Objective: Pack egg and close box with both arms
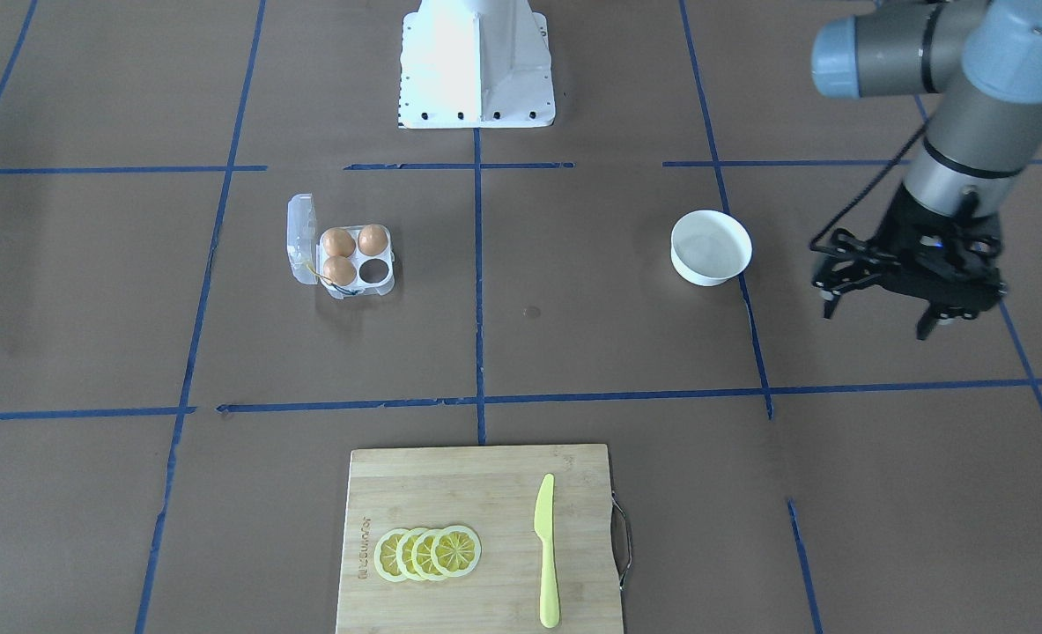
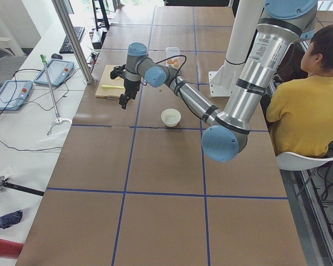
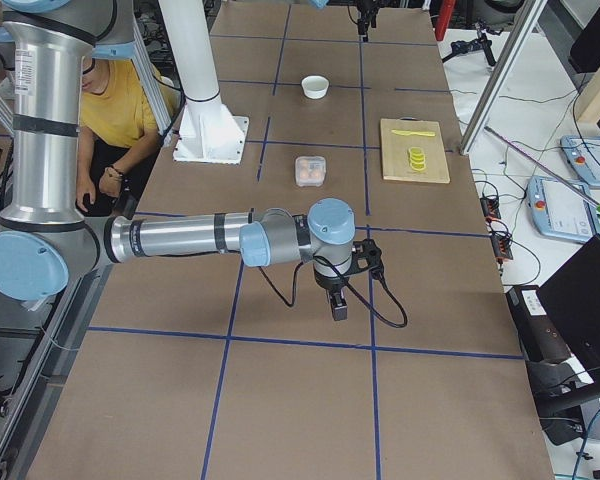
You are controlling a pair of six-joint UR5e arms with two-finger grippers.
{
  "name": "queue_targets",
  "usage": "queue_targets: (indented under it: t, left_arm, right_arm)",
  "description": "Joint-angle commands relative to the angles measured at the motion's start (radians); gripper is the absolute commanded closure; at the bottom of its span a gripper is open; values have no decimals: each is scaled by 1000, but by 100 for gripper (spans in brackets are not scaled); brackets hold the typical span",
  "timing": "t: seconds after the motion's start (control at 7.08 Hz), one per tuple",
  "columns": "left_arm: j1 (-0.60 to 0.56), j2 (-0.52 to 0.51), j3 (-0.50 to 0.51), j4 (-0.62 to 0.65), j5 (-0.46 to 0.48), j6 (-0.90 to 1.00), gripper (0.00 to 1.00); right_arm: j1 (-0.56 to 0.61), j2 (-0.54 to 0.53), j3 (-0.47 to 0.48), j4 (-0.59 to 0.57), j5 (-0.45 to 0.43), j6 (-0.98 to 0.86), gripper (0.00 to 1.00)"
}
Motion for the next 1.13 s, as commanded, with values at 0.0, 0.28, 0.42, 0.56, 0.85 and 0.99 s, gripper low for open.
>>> queue_targets:
  t: [0.0, 0.28, 0.42, 0.56, 0.85, 0.99]
  left_arm:
    - [-174, 131, 80, 0, -45, 139, 0]
    - [-321, 275, 113, -15, -159, 251, 0]
    - [-407, 369, 114, -44, -230, 417, 0]
    - [-466, 409, 132, -32, -320, 449, 0]
    - [-555, 457, 113, -35, -393, 448, 0]
    - [-554, 451, 122, -34, -390, 450, 0]
  right_arm:
    - [0, -1, 4, 0, 0, 0, 0]
    - [0, -8, 21, 2, -5, -4, 0]
    - [0, -8, 21, 3, 3, -7, 0]
    - [0, -16, 28, 2, 18, 1, 0]
    - [-43, -4, 91, 3, 78, 146, 0]
    - [-136, -4, 172, 3, 73, 299, 0]
